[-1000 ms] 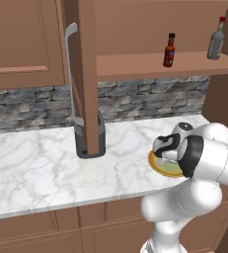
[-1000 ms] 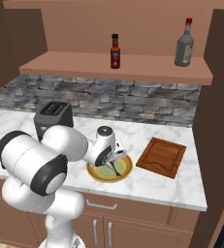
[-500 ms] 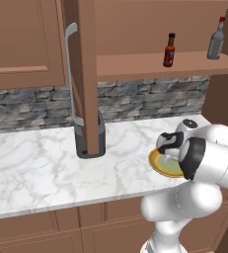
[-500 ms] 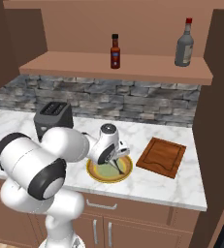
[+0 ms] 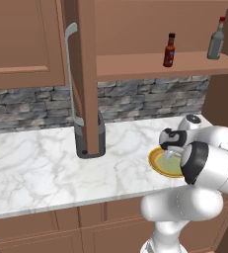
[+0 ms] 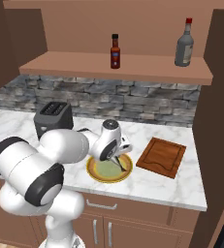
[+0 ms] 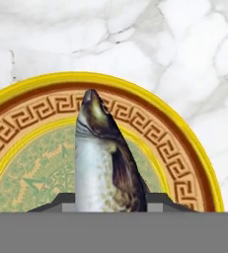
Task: Pick the fish from the plate and place it on the cutting board. Then pick the condiment bottle from the cabinet and place it next to the cutting board.
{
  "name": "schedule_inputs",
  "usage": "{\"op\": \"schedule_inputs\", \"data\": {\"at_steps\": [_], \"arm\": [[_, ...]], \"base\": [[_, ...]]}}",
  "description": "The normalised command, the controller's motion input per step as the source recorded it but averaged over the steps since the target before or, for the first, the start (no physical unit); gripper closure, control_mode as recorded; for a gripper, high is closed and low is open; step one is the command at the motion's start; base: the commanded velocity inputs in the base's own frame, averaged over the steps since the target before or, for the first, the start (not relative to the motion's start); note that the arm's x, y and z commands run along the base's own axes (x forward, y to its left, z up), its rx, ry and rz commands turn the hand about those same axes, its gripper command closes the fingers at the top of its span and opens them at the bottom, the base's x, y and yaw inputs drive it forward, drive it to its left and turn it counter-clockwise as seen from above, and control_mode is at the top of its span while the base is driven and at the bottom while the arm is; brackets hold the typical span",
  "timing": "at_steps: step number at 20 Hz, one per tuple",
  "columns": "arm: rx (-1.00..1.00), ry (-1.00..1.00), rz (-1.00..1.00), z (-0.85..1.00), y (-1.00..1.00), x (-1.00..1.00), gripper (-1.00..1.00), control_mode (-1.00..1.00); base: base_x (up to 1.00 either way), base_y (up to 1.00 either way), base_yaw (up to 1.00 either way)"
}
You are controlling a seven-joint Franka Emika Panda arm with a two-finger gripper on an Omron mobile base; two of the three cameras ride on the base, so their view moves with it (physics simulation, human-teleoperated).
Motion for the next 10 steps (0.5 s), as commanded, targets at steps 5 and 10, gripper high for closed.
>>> {"op": "schedule_inputs", "data": {"at_steps": [5, 10], "arm": [[0.00, 0.00, 0.00, 0.08, -0.23, 0.00, 1.00, -1.00], [0.00, 0.00, 0.00, 0.12, -0.22, 0.00, 1.00, -1.00]], "base": [[0.00, 0.00, 0.00], [0.00, 0.00, 0.00]]}}
